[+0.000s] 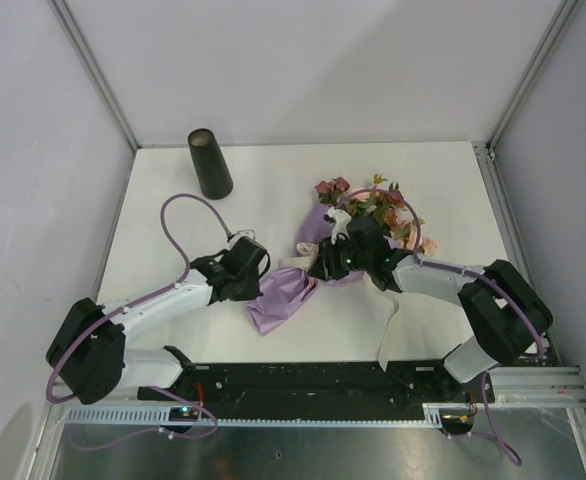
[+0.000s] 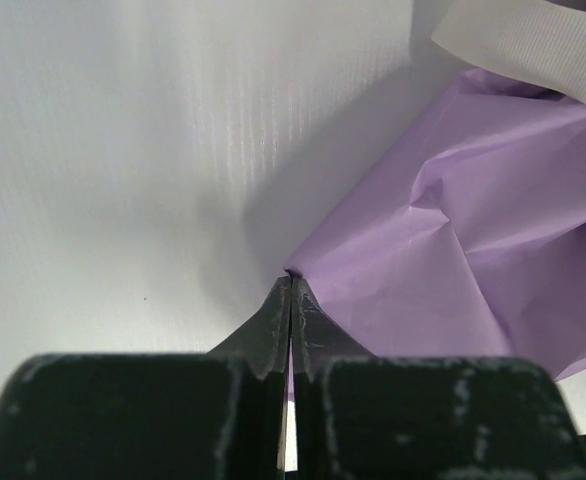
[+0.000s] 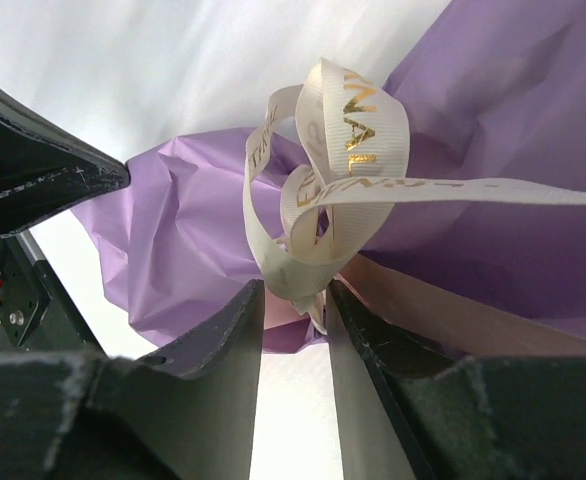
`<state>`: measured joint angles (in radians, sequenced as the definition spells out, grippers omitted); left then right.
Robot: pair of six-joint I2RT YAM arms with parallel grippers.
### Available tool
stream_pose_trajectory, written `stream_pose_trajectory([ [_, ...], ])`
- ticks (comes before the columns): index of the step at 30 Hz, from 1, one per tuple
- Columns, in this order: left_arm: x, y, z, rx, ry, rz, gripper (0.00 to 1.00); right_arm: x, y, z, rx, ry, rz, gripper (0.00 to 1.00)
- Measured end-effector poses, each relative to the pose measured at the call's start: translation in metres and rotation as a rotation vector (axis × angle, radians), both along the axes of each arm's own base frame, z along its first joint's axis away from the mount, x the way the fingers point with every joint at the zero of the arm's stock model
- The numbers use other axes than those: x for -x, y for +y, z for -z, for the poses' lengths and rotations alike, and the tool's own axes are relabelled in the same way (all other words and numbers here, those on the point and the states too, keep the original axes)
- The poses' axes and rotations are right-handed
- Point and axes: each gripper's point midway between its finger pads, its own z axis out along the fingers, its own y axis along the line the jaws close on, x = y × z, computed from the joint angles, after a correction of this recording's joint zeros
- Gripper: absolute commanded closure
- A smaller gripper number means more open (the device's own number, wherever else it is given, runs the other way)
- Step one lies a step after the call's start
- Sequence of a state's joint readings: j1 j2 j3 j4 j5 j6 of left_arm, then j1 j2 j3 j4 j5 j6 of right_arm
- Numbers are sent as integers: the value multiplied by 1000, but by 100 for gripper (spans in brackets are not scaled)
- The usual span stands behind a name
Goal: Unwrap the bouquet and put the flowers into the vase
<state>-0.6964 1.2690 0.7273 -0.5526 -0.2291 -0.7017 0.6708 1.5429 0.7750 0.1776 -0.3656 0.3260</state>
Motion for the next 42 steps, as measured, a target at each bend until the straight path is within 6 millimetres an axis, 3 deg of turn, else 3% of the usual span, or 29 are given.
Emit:
stream_pose_trajectory([
  [6,2,-1,0,0,3,2,100,2,6,4,-10,43,-15,71],
  [13,3,-3,1,-2,6,10,100,2,40,-26,-76,34,-56,52],
  [17,4,-4,2,-8,11,15,100,6,54,-36,-86,26,-82,49],
  [24,4,-5,2,-9,10,18,100,-3,22,-17,7,86,-26,56],
  [28,4,-6,2,-9,10,20,100,-7,1,-16,49,85,-20,61],
  [35,4,-6,2,-9,10,20,100,4,-5,-11,76,71,-111,71],
  [42,4,-6,2,-9,9,20,100,7,-7,-4,92,29,-163,70],
])
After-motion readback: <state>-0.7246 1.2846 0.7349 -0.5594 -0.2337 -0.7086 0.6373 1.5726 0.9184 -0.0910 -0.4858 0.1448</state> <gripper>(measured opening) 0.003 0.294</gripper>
